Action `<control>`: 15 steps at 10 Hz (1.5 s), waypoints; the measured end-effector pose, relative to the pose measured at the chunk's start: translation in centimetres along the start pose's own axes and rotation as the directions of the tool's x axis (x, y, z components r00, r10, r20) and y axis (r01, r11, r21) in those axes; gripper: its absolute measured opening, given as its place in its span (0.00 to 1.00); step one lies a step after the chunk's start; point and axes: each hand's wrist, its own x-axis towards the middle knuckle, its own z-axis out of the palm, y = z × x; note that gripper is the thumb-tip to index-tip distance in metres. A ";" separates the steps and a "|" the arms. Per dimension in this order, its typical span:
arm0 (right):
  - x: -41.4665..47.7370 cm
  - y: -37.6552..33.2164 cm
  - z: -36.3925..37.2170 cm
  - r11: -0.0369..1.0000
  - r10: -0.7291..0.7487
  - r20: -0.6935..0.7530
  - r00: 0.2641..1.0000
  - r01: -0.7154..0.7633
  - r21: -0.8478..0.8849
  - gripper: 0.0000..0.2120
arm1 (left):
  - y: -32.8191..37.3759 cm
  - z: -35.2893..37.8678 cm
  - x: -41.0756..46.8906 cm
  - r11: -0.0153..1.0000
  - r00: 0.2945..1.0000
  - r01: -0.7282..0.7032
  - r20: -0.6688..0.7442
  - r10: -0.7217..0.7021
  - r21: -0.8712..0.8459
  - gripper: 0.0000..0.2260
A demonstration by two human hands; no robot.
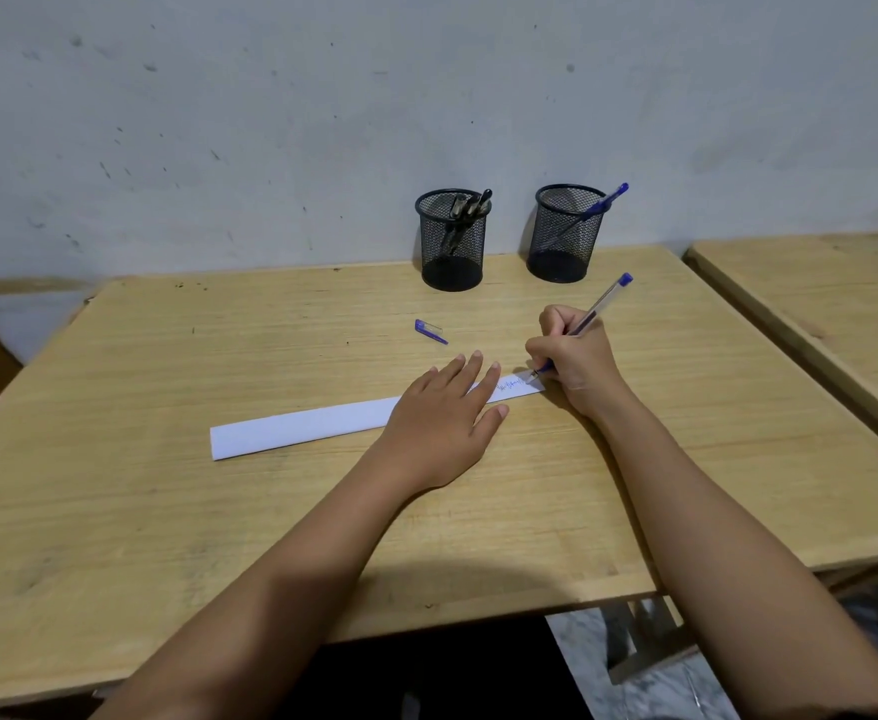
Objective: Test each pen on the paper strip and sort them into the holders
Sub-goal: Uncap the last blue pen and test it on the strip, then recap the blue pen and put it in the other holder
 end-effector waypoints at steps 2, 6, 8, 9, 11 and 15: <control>-0.1 0.0 0.0 1.000 0.002 -0.025 1.000 -0.002 -0.029 0.17 | 0.0 0.1 0.0 1.000 1.000 0.000 -0.009 0.000 0.001 0.24; -0.7 -1.9 -1.7 0.934 0.045 -0.255 0.966 0.050 0.355 0.19 | 0.0 -0.2 0.2 0.996 0.999 -0.012 -0.052 0.008 -0.087 0.25; -0.5 -3.3 -2.6 0.883 0.064 -0.144 0.987 0.011 0.470 0.07 | -0.9 -4.1 1.4 0.981 0.969 0.000 -0.243 -0.048 -0.193 0.18; -0.3 -3.8 -2.8 0.874 0.071 -0.128 0.989 0.000 0.487 0.06 | -3.7 -4.5 3.7 0.991 0.977 0.053 -0.198 -0.078 -0.126 0.13; 0.2 -4.1 -2.6 0.888 0.071 -0.089 0.994 -0.022 0.459 0.06 | -7.2 -3.7 5.9 0.995 0.993 0.029 -0.109 -0.039 -0.090 0.08; 0.3 -3.9 0.0 0.912 0.072 0.046 0.996 -0.084 0.401 0.07 | -5.2 -5.7 5.3 0.832 0.943 -0.058 -0.303 -0.136 -0.552 0.06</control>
